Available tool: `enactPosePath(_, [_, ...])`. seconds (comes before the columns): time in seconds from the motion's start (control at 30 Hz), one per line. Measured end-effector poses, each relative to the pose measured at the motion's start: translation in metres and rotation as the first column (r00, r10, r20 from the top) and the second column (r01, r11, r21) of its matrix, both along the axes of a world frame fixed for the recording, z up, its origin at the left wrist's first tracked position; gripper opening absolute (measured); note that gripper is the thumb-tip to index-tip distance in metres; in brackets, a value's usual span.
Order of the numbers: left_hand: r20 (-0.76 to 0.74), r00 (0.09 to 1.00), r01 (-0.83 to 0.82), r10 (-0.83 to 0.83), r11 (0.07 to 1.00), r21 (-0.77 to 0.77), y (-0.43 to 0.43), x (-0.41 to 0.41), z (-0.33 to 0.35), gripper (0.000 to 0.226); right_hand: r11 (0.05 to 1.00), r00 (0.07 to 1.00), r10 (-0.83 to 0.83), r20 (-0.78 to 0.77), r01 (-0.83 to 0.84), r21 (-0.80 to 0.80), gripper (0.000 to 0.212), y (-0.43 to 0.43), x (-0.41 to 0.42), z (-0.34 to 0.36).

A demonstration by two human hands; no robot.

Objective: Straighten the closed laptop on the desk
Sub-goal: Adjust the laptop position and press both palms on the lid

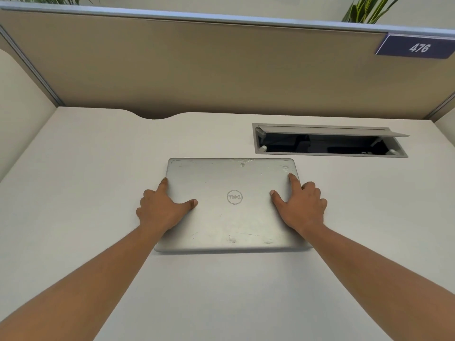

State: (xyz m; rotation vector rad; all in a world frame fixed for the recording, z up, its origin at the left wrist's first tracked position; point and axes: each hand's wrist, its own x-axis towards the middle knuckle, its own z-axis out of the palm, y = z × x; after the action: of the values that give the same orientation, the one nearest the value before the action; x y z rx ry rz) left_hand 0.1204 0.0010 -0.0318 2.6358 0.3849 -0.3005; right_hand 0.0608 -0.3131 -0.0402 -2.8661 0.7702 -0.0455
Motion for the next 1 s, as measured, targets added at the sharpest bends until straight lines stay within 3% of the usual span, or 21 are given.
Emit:
enactPosePath(0.1, [0.272, 0.957, 0.059, -0.102, 0.985, 0.163, -0.008, -0.009, 0.001, 0.09, 0.998, 1.0, -0.008, 0.0, 0.008, 0.061, 0.082, 0.009, 0.004, 0.0])
enactPosePath(0.2, [0.358, 0.908, 0.139, -0.217, 0.963, 0.23, -0.022, -0.012, 0.001, 0.085, 0.995, 0.997, 0.075, 0.015, -0.076, 0.062, 0.087, 0.018, 0.01, 0.001])
enactPosePath(0.33, [0.337, 0.857, 0.314, -0.39, 0.913, 0.261, -0.041, -0.012, -0.004, 0.087, 0.97, 0.971, 0.234, 0.055, -0.236, 0.052, 0.088, 0.029, 0.015, 0.0])
enactPosePath(0.47, [0.327, 0.832, 0.401, -0.448, 0.893, 0.204, -0.057, -0.015, -0.012, 0.091, 0.933, 0.933, 0.351, 0.081, -0.356, 0.053, 0.085, 0.039, 0.018, -0.004])
enactPosePath(0.67, [0.303, 0.778, 0.507, -0.55, 0.835, 0.213, -0.069, -0.014, -0.018, 0.075, 0.888, 0.892, 0.443, 0.089, -0.45, 0.089, 0.064, 0.045, 0.022, -0.009])
enactPosePath(1.0, [0.251, 0.803, 0.509, -0.541, 0.841, 0.184, -0.073, -0.013, -0.026, 0.057, 0.871, 0.872, 0.489, 0.023, -0.49, 0.047, 0.056, 0.048, 0.023, -0.013])
